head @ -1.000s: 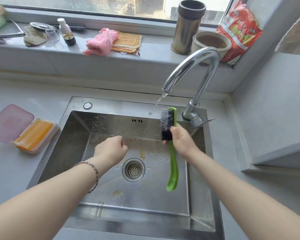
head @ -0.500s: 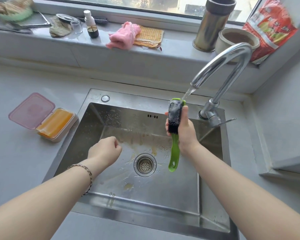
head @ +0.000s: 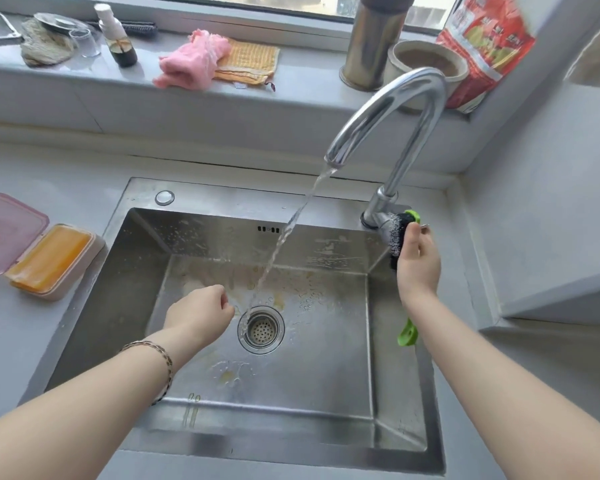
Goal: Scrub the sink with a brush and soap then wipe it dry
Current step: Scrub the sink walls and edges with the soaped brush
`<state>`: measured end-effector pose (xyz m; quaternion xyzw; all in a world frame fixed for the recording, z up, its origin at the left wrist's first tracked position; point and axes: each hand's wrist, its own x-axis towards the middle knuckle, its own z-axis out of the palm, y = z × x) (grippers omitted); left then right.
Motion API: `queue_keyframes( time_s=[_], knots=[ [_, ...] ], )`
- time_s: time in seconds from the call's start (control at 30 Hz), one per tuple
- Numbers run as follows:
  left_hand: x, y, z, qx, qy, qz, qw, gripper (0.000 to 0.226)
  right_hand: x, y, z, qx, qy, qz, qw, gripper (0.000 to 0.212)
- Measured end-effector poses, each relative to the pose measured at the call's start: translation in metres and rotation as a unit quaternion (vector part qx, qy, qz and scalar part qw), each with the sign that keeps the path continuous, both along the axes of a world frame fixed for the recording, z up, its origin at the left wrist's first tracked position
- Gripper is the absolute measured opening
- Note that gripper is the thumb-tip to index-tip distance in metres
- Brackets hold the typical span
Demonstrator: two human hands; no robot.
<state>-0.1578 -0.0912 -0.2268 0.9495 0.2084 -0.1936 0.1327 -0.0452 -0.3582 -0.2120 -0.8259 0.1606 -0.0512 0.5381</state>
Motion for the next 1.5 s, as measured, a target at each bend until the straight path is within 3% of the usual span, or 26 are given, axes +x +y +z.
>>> queue_keyframes(
  time_s=[0.1,0.37,0.57,0.63,0.73,0.83,0.9,1.07,1.17,1.33,1.5],
  knots=[
    [0.003,-0.004,-0.002,0.0,0.0,-0.003,1.0,0.017,0.004,0.007,-0.001,0.003,0.008,-0.029,1.0,0.062],
    [-0.003,0.003,-0.009,-0.003,0.01,0.005,1.0,0.018,0.026,0.028,0.012,-0.1,0.049,-0.008,0.994,0.056],
    [-0.033,0.029,-0.024,-0.006,-0.026,0.021,0.999,0.021,-0.022,0.044,-0.009,-0.154,0.105,0.117,0.976,0.048],
    [-0.049,0.049,-0.031,0.005,-0.071,-0.003,0.997,0.028,-0.05,0.063,-0.02,-0.155,0.222,0.216,0.938,0.05],
    [-0.073,0.095,-0.05,0.035,-0.123,-0.064,0.99,0.034,-0.086,0.103,-0.053,-0.2,0.378,0.377,0.821,0.051],
    [-0.094,0.141,-0.07,0.079,-0.128,-0.109,0.983,0.037,-0.118,0.148,-0.087,-0.212,0.4,0.515,0.728,0.037],
    [-0.102,0.165,-0.077,0.093,-0.136,-0.157,0.974,0.04,-0.137,0.181,-0.103,-0.161,0.379,0.566,0.715,0.031],
    [-0.102,0.199,-0.088,0.083,-0.169,-0.194,0.963,0.04,-0.172,0.272,-0.121,-0.035,0.368,0.581,0.725,0.035],
    [-0.103,0.2,-0.092,0.064,-0.211,-0.196,0.955,0.036,-0.192,0.291,-0.131,-0.067,0.351,0.621,0.697,0.037],
    [-0.103,0.202,-0.095,0.058,-0.235,-0.198,0.95,0.032,-0.186,0.265,-0.171,-0.237,0.411,0.59,0.653,0.038],
    [-0.103,0.204,-0.1,0.064,-0.257,-0.207,0.942,0.034,-0.196,0.318,-0.158,-0.079,0.387,0.622,0.676,0.035]
  ],
)
